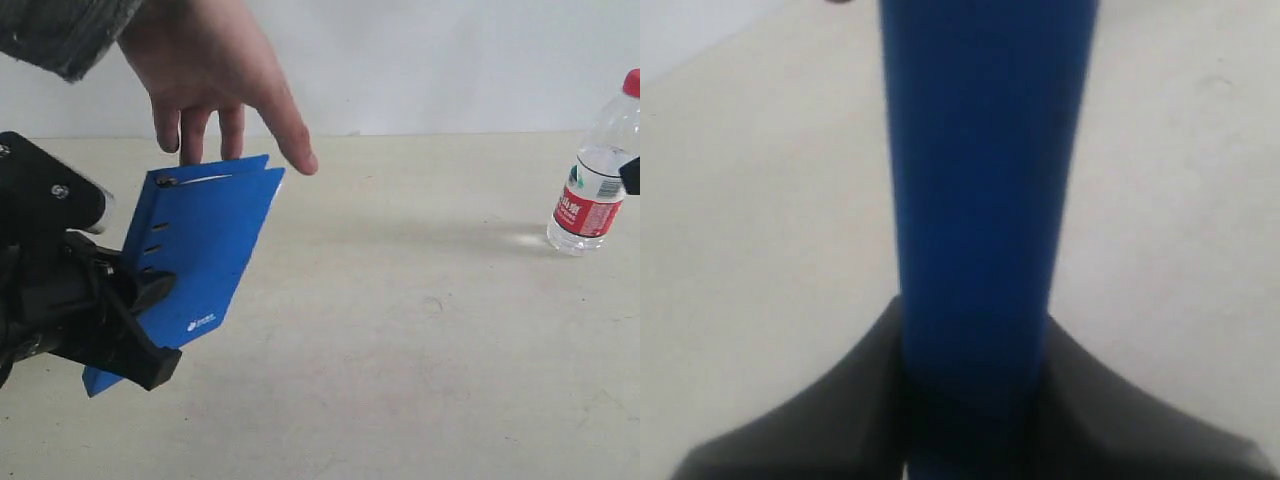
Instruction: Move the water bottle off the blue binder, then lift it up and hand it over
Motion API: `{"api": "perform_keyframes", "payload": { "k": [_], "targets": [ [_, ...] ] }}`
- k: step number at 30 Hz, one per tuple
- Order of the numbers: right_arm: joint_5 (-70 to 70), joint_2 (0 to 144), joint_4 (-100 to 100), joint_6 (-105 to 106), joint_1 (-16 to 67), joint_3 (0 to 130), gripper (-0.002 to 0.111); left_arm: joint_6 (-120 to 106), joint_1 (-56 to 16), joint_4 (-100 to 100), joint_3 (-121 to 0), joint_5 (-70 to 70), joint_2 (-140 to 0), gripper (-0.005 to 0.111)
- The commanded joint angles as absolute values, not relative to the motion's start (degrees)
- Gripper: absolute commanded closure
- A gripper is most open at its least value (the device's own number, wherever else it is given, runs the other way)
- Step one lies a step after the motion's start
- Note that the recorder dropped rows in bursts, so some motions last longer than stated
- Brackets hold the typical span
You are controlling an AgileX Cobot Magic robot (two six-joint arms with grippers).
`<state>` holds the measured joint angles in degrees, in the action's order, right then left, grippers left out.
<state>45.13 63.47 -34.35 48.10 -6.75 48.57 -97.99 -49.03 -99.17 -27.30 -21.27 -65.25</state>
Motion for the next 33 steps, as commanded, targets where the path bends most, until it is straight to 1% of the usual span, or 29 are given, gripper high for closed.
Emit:
{"api": "perform_keyframes", "payload": {
  "k": [1,6,9,11,17,22,24,25,29,30,31,32,33],
  "targets": [
    [42.67,60.60,-27.62,41.35,-6.80,48.70,0.108,-91.46,-55.44,-97.66,-27.75,-30.81,-61.72,0.100],
    [42.40,60.71,-26.30,38.44,-6.80,48.70,0.108,-80.57,-61.55,-92.33,-27.62,-32.48,-62.83,0.100],
    [42.15,60.71,-26.30,38.44,-6.80,48.70,0.108,-72.87,-64.09,-84.68,-27.86,-32.59,-63.12,0.100],
    [42.15,60.71,-26.30,38.44,-6.80,48.70,0.108,-71.50,-65.34,-83.96,-28.48,-33.00,-63.12,0.100],
    [42.15,60.71,-26.30,38.21,-6.80,48.70,0.108,-71.50,-65.60,-81.99,-28.74,-34.66,-63.12,0.100],
    [42.15,60.71,-26.19,38.22,-6.80,48.70,0.108,-71.50,-65.60,-81.99,-28.74,-33.36,-63.12,0.099],
    [42.15,60.71,-26.19,38.22,-6.80,48.70,0.108,-71.50,-65.60,-81.99,-28.55,-32.49,-63.12,0.093],
    [42.15,60.71,-26.19,38.22,-6.80,48.70,0.108,-71.50,-65.60,-82.10,-28.55,-31.91,-63.12,0.087],
    [42.15,60.71,-25.59,38.22,-6.80,48.70,0.108,-71.50,-65.60,-82.20,-27.55,-29.09,-63.12,0.057],
    [42.15,60.71,-25.12,38.22,-6.80,48.70,0.108,-71.50,-65.60,-82.61,-26.95,-28.23,-63.12,0.047],
    [42.15,60.71,-24.70,38.22,-6.80,48.70,0.108,-71.50,-65.60,-83.75,-26.67,-27.60,-63.12,0.039],
    [42.05,60.71,-24.28,38.22,-6.80,48.70,0.108,-71.50,-65.60,-85.41,-26.06,-27.32,-63.12,0.034],
    [41.92,60.71,-23.87,38.22,-6.80,48.70,0.108,-71.50,-65.60,-87.35,-25.42,-26.97,-63.12,0.032]
  ]
}}
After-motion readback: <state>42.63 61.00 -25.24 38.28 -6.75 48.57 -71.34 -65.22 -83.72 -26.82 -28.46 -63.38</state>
